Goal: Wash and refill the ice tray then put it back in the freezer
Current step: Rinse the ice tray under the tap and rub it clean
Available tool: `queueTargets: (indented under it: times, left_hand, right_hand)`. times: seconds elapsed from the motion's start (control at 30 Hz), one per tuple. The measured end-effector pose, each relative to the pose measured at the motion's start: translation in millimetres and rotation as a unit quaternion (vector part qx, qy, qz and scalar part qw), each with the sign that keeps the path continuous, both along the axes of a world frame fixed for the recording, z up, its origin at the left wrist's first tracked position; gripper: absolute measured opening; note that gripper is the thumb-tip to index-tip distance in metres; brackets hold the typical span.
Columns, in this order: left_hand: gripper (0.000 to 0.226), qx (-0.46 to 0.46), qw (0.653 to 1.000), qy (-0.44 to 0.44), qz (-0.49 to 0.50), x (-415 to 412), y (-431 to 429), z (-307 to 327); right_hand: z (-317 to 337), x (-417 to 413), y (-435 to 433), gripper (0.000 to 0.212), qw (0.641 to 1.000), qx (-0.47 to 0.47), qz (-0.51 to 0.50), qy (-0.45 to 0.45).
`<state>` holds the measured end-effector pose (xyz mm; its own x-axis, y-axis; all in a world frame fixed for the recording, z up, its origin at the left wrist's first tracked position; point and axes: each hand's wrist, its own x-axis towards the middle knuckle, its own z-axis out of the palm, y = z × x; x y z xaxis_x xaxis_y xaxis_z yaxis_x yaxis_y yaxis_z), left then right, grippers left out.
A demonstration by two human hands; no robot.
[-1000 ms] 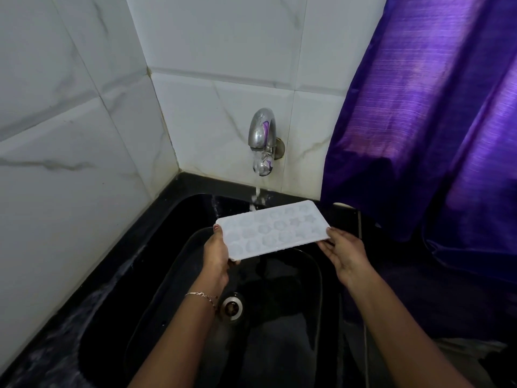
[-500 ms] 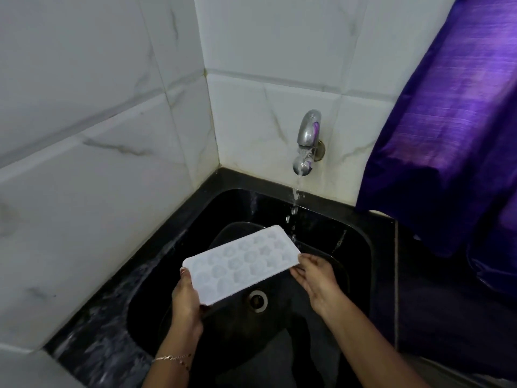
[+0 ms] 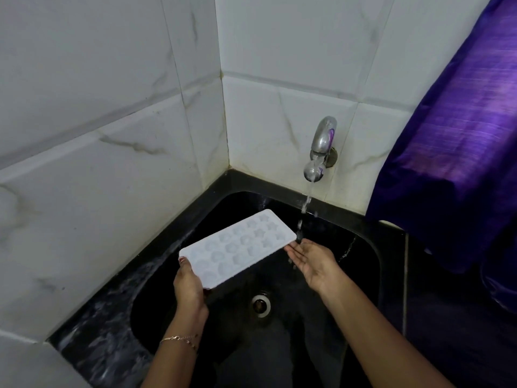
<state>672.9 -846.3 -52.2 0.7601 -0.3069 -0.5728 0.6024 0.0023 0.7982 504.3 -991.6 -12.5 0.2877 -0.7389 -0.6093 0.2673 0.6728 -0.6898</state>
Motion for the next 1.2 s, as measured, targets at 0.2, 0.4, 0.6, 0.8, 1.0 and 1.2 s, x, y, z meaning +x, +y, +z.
queueTargets:
  times: [0.2, 0.4, 0.6, 0.8, 1.0, 1.2]
  left_hand:
    - [0.043, -0.02, 1.0, 0.001, -0.013, -4, -31, 6]
    - [0.039, -0.015, 0.999, -0.005, -0.029, -8, -42, 3]
    - [0.038, -0.016, 0.999, -0.009, -0.032, -8, -40, 1]
    - [0.04, -0.017, 0.998, -0.019, -0.059, -10, -53, 6]
    - [0.037, -0.022, 0.996, -0.029, -0.079, -16, -72, 12]
    - [0.038, -0.018, 0.996, -0.027, -0.088, -22, -79, 13]
  right_hand:
    - [9, -6, -20, 0.038, 0.999, -0.002, -0.031, -0.013]
    - [14, -12, -29, 0.037, 0.999, -0.001, -0.051, -0.016]
    - [13, -14, -27, 0.034, 0.998, 0.006, -0.054, -0.02]
    - [14, -20, -32, 0.032, 0.998, 0.005, -0.068, -0.015]
    - [16, -30, -45, 0.031, 0.996, 0.002, -0.086, -0.009]
    - [18, -35, -52, 0.029, 0.995, -0.001, -0.095, -0.013]
